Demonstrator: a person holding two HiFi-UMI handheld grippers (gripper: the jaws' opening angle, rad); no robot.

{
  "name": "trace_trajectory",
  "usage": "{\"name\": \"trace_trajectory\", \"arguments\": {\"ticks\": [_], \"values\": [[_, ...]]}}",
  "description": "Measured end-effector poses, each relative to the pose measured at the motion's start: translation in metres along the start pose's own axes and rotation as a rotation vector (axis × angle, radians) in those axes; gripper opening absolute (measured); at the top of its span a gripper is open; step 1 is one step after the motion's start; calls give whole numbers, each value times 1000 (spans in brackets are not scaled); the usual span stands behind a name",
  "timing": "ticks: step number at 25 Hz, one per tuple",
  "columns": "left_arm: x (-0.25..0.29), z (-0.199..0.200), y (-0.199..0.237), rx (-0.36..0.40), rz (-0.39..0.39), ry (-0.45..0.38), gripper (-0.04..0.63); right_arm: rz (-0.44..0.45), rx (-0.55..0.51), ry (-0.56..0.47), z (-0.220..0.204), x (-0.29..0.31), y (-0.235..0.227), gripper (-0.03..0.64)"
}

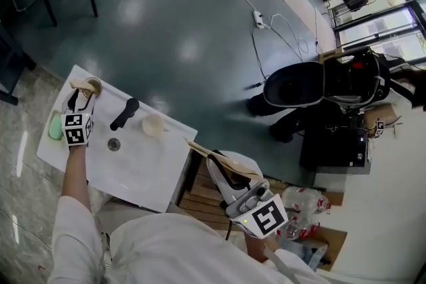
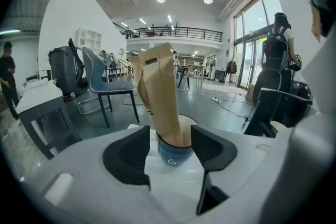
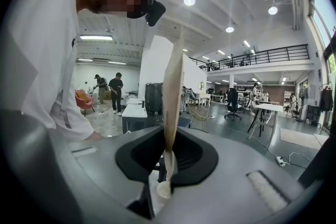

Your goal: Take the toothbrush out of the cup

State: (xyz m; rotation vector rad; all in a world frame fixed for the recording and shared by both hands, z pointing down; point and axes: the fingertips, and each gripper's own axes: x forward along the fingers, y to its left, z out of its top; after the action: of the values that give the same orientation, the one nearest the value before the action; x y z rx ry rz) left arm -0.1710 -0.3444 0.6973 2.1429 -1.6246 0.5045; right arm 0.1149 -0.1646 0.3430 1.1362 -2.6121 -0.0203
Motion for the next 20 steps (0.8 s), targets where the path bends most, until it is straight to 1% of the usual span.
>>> {"name": "trace_trajectory", "arguments": {"ticks": [6,9,11,13,15,17,20], "values": [[10,3,-1,1,-5,-2,250,-10,6,5,-3,-2,-3,40],[16,6,-2,19,-9,-5,240,-15,5,11,-5,-1,-4,40],[18,7,0,27,5,-8,214,-18,5,16,-7,-2,-5,40],[16,7,2,32,24,-10,161,-19,5,14,-7,-3,-6,40],[13,8,0,51,31,-8,147,-19,5,11,-7,-7,-6,40],[10,8,-4,73,33,-9,99,-18,5,11,-8,-11,-6,40],[8,9,-8,98,36,-10,67,-15,3,10,-9,-13,-7,40]]}}
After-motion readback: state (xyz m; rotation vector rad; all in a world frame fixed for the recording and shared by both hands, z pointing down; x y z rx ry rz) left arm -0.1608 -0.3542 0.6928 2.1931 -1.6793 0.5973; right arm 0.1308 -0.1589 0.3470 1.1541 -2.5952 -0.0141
